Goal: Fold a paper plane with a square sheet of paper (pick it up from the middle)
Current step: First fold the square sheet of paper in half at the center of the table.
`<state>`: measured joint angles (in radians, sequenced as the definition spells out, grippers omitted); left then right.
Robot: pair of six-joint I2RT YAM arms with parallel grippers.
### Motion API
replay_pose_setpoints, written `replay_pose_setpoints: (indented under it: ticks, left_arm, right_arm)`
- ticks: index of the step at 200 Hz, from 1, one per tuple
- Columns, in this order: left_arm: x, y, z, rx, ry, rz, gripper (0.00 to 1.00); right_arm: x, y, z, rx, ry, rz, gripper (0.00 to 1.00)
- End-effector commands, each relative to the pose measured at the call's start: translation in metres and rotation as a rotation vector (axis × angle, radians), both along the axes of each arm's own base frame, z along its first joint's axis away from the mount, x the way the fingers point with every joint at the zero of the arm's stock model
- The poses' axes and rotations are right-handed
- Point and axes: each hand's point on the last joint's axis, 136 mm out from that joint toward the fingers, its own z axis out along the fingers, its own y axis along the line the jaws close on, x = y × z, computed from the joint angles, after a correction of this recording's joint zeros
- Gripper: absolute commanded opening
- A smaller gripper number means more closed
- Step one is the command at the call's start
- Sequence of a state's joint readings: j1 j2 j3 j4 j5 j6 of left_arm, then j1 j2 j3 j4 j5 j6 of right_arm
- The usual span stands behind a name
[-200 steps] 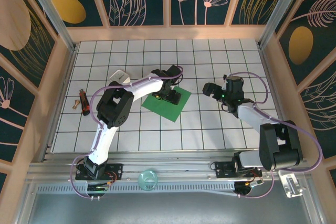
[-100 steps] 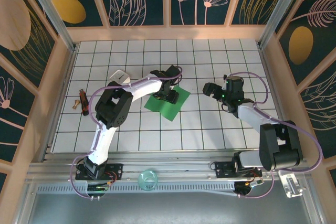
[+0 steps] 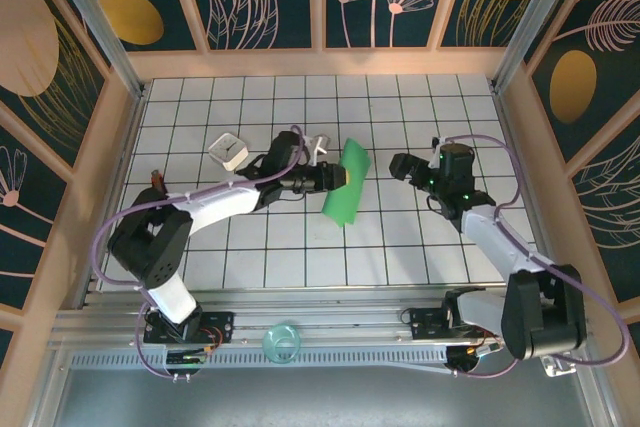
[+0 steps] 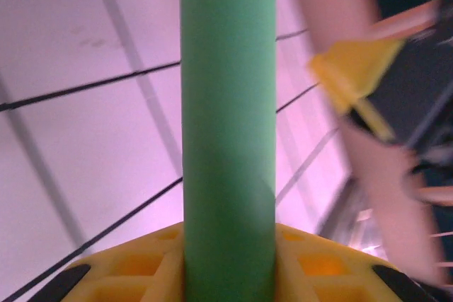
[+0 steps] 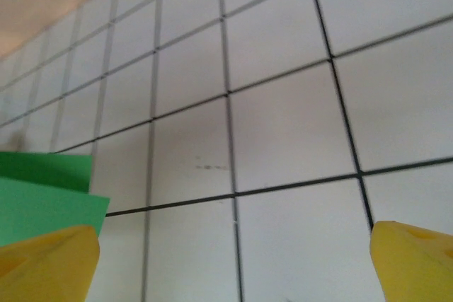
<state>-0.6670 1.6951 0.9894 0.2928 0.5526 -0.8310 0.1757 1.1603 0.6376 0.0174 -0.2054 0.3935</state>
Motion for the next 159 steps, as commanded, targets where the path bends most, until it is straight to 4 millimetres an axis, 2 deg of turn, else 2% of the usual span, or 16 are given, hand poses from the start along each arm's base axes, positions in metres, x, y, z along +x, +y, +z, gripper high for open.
replay_pose_setpoints:
  ticks: [1, 21, 32, 64, 99, 127, 159]
  left_arm:
    - [-0.002, 0.004, 0.011, -0.256, 0.124, 0.019, 0.31]
    - [-0.006, 0.011, -0.02, -0.214, 0.186, 0.041, 0.31]
    - [-0.008, 0.015, -0.035, -0.192, 0.211, 0.054, 0.31]
    - [-0.012, 0.025, -0.071, -0.125, 0.272, 0.097, 0.29]
    - [-0.015, 0.042, -0.113, 0.04, 0.299, 0.151, 0.3]
    - [-0.017, 0.051, -0.134, 0.132, 0.293, 0.167, 0.32]
    - [-0.019, 0.056, -0.146, 0.166, 0.3, 0.171, 0.32]
  right_arm:
    - [-0.008, 0.024, 0.031, 0.068, -0.077, 0.142, 0.98]
    - [-0.019, 0.049, 0.035, 0.124, -0.094, 0.264, 0.96]
    - [-0.025, 0.062, 0.031, 0.133, -0.087, 0.316, 0.95]
    - [-0.036, 0.095, 0.008, 0.156, -0.03, 0.393, 0.87]
    - [-0.036, 0.125, -0.012, 0.213, 0.023, 0.434, 0.76]
    - [-0.033, 0.145, -0.029, 0.255, 0.063, 0.467, 0.67]
    - [-0.03, 0.161, -0.055, 0.273, 0.133, 0.484, 0.56]
